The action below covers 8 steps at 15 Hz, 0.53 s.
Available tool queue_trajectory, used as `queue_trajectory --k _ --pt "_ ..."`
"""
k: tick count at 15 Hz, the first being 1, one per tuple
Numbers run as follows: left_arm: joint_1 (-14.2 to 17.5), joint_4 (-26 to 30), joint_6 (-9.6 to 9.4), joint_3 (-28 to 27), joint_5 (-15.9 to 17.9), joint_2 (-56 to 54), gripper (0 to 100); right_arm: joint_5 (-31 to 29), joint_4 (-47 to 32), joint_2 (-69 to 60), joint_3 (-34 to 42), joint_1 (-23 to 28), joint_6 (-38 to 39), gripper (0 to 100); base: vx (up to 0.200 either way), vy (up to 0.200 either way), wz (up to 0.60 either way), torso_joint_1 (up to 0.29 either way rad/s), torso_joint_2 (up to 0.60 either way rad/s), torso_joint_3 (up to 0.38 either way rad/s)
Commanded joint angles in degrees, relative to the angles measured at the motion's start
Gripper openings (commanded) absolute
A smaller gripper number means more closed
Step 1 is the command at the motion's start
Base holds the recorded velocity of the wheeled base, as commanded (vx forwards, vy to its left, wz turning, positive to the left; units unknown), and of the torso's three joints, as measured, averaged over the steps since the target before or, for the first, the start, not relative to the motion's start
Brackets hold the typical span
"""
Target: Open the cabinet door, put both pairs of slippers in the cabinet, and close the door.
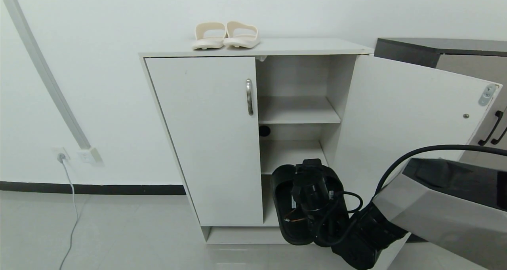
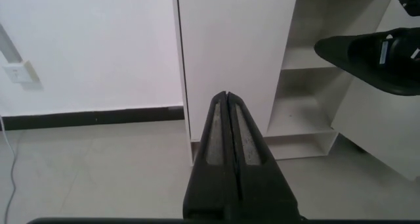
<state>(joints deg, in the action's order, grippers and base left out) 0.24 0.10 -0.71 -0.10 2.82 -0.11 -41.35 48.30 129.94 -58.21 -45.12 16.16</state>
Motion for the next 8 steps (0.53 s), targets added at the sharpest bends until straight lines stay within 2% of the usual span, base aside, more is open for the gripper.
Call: queue_trajectory --k 1,8 --pt "0.02 0.08 0.00 0.01 0.08 0.11 0 0.22 0.39 1.90 -1.29 -0.06 -0.08 0 0.000 0.000 0.00 0.007 0.00 -0.144" --pt "0.02 0.08 0.09 0.01 0.00 0.11 0 0.75 1.62 5.15 -4.28 0.56 0.01 0 0.000 0.000 0.00 0.003 0.00 -0.195"
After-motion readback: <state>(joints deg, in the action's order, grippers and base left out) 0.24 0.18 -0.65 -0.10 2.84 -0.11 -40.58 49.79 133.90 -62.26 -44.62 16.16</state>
